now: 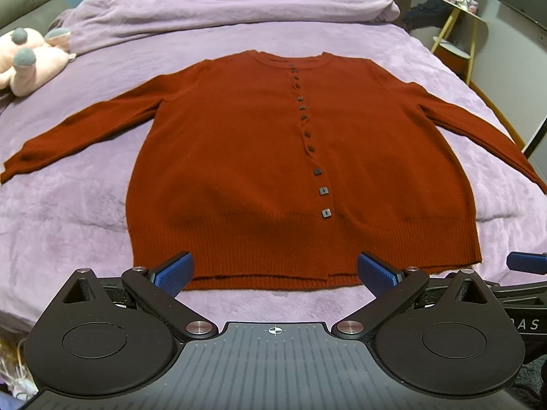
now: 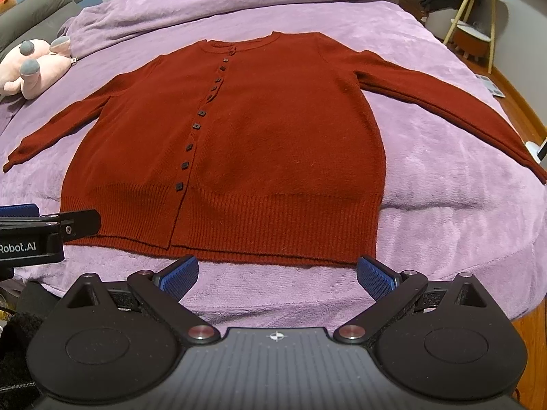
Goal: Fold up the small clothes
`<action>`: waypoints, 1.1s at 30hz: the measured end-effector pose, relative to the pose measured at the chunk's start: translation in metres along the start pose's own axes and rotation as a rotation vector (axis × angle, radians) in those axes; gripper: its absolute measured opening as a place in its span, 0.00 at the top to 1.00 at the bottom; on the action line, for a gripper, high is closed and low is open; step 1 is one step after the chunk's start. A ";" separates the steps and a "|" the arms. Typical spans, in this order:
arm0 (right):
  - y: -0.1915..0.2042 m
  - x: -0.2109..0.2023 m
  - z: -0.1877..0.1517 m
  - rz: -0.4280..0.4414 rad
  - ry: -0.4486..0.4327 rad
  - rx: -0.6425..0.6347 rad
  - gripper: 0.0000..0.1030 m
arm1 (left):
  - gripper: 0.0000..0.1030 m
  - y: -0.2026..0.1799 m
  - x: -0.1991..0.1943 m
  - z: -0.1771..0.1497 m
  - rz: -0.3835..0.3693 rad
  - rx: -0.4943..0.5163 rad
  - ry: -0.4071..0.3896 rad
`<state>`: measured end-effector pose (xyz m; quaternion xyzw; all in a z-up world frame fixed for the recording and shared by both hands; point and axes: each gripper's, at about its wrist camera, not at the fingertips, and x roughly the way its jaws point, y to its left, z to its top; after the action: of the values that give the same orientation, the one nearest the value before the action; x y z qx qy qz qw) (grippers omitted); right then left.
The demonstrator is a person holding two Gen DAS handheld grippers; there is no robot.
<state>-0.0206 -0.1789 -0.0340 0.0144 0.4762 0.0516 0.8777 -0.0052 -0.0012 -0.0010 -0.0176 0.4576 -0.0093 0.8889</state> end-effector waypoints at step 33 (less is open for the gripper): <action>-0.002 -0.003 -0.001 0.002 -0.013 0.012 0.04 | 0.00 -0.004 0.001 -0.001 0.000 -0.001 0.002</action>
<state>-0.0231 -0.1816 -0.0324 0.0205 0.4707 0.0492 0.8807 -0.0054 -0.0049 -0.0023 -0.0181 0.4583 -0.0092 0.8886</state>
